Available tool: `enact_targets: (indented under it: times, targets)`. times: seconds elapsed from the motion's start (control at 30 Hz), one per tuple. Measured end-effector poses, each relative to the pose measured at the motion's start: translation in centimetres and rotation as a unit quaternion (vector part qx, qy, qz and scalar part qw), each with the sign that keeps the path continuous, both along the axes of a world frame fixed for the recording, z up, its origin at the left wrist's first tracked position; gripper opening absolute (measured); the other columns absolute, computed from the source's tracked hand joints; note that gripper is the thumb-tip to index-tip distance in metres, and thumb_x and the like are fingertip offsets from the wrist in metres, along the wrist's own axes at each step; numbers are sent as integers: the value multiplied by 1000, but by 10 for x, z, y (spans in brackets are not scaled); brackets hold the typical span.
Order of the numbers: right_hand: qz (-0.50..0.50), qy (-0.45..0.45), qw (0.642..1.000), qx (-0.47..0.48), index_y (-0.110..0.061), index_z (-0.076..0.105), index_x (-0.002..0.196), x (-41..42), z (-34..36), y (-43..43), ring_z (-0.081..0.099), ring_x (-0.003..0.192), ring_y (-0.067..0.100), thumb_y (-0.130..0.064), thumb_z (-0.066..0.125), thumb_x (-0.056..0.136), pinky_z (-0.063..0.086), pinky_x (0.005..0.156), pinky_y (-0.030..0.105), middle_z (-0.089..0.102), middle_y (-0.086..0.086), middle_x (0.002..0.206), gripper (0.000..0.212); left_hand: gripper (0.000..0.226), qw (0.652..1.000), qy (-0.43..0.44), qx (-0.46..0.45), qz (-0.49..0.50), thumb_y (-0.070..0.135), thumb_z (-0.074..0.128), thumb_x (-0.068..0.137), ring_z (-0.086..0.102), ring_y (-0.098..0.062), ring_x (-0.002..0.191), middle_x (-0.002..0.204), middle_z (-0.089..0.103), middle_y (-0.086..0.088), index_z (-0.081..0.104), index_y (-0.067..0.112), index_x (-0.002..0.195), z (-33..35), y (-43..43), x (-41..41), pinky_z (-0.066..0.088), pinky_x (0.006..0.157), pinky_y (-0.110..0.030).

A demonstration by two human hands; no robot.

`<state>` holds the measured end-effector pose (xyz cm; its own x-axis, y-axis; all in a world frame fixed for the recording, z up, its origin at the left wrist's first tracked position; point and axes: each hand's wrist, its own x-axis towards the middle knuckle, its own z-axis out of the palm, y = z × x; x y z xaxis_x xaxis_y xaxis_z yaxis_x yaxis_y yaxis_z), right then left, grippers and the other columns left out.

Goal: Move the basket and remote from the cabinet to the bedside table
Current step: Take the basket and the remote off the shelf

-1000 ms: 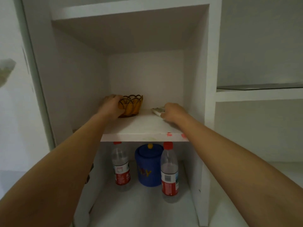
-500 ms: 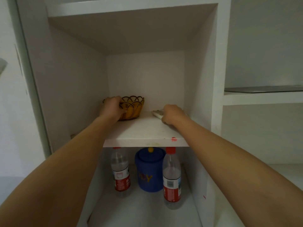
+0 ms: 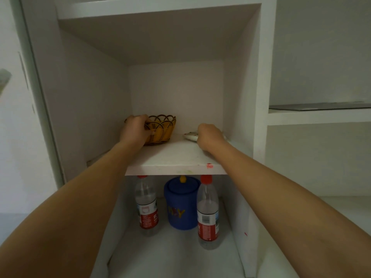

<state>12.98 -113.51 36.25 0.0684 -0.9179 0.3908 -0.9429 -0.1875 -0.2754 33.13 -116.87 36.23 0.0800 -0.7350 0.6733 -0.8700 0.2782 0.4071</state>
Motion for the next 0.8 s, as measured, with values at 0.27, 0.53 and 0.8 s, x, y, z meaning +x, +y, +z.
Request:
enact_targets:
  times: [0.27, 0.53, 0.8]
  targets:
    - [16, -18, 998, -64, 0, 58, 103, -6, -5, 19, 55, 98, 30, 3, 46, 88, 37, 68, 28, 59, 20, 110, 19, 25, 999, -16, -49, 14, 10, 70, 76, 54, -37, 95, 103, 61, -20, 62, 5, 100, 1, 36, -16, 47, 75, -43]
    - [17, -72, 988, -132, 3, 54, 115, -19, -16, 42, 55, 99, 33, -2, 46, 92, 38, 69, 30, 51, 23, 116, 25, 30, 996, -9, -76, 41, 9, 69, 75, 51, -35, 101, 103, 63, -18, 62, 5, 104, -1, 80, -24, 45, 78, -43]
    - [52, -116, 977, -172, 1, 53, 121, -26, -25, 81, 56, 101, 33, -5, 48, 91, 47, 75, 33, 51, 23, 120, 31, 33, 991, -29, -103, 75, 12, 68, 76, 45, -33, 109, 108, 61, -18, 61, 4, 108, -3, 133, -31, 41, 82, -43]
